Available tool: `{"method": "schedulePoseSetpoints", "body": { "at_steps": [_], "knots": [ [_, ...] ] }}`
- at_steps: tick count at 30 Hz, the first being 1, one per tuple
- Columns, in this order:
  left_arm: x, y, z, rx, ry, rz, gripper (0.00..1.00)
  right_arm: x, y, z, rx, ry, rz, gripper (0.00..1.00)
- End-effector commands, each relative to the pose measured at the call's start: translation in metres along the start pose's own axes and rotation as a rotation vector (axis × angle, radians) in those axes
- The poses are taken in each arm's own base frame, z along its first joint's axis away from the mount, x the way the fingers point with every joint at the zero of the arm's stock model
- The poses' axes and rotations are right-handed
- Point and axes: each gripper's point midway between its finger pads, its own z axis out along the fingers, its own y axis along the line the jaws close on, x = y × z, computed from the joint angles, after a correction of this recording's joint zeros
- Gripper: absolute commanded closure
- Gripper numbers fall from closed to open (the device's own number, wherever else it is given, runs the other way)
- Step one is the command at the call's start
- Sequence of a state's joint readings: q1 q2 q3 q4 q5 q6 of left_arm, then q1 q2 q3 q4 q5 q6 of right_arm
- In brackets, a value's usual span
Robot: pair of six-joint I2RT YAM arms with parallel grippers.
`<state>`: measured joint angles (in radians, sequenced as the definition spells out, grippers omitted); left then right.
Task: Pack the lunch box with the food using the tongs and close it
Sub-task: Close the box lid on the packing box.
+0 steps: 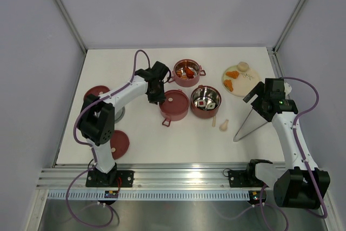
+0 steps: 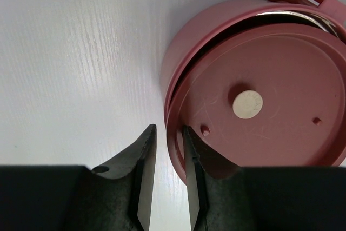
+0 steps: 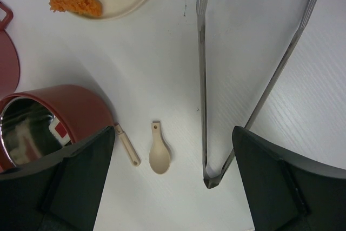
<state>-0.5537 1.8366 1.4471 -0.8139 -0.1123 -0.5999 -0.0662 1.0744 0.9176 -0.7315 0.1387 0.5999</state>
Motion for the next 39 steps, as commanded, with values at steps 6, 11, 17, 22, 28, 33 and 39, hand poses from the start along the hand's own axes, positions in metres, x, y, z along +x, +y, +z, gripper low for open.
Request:
{"method": "schedulePoseSetpoints", "body": {
  "at_steps": [6,11,17,22,28,33,39],
  "knots": [
    [-0.039,-0.017,-0.050,0.058,-0.223,0.065,0.64,-0.003,0.001,-0.005,-0.012,-0.011,0.007,0.02],
    [-0.043,-0.032,-0.074,0.091,-0.286,0.151,0.49,-0.002,0.004,-0.003,-0.022,-0.004,0.009,0.02],
    [-0.030,-0.063,-0.062,0.153,-0.214,0.236,0.51,-0.001,0.006,-0.002,-0.031,0.009,0.006,0.02],
    [-0.025,-0.070,-0.033,0.108,-0.158,0.266,0.47,0.000,0.004,-0.004,-0.028,0.003,0.004,0.02],
    [-0.028,-0.068,-0.016,0.059,-0.151,0.254,0.40,0.000,0.003,-0.005,-0.026,0.003,0.002,0.02],
    [-0.024,-0.064,-0.001,0.026,-0.124,0.248,0.39,0.001,0.003,-0.004,-0.024,0.005,-0.001,0.02],
    [-0.022,-0.065,0.012,0.016,-0.113,0.236,0.44,0.000,0.003,-0.004,-0.027,0.004,-0.003,0.02]
  ]
}}
